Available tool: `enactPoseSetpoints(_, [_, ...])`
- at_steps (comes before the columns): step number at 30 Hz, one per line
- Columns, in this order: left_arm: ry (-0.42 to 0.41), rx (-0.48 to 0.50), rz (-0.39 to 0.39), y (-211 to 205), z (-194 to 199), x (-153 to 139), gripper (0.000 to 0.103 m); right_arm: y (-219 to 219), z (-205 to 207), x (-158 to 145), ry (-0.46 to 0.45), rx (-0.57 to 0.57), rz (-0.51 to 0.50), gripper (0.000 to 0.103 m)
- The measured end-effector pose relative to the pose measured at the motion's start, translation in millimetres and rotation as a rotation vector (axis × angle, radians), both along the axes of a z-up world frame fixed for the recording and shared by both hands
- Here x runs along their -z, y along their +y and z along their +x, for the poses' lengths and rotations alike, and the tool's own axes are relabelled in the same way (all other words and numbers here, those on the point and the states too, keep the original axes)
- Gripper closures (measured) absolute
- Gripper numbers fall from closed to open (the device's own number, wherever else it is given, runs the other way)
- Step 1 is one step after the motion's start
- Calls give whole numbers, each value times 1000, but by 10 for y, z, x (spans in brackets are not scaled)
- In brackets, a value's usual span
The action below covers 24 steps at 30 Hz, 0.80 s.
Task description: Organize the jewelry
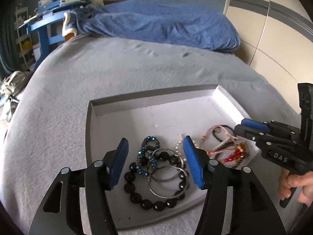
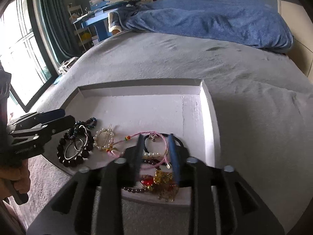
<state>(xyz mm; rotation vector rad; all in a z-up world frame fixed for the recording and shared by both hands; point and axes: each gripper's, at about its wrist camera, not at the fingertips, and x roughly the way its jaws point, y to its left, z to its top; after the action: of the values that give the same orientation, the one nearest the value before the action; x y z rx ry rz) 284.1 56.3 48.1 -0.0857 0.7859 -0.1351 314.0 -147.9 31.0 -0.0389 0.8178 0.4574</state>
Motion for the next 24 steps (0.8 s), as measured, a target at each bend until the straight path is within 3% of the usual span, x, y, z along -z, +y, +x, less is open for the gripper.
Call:
enactPoseSetpoints(2, [-32,-2,-4,-15,-90,-61,26,-41,-51,-41,-14,9,9,64])
enactPoseSetpoints(10, [-103,-19,-5,-13,-379,-230,18,-90,-322,-236,-88,12,21,43])
enactPoseSetpoints(12, [-121,-39,-11,3,-453,-258,11,-108,-380,-276,-104,21,39,37])
enactPoseSetpoints(24, [-193,-128,-50,40,-907,-186,9,-163,-788,-271,-177,48,82,16])
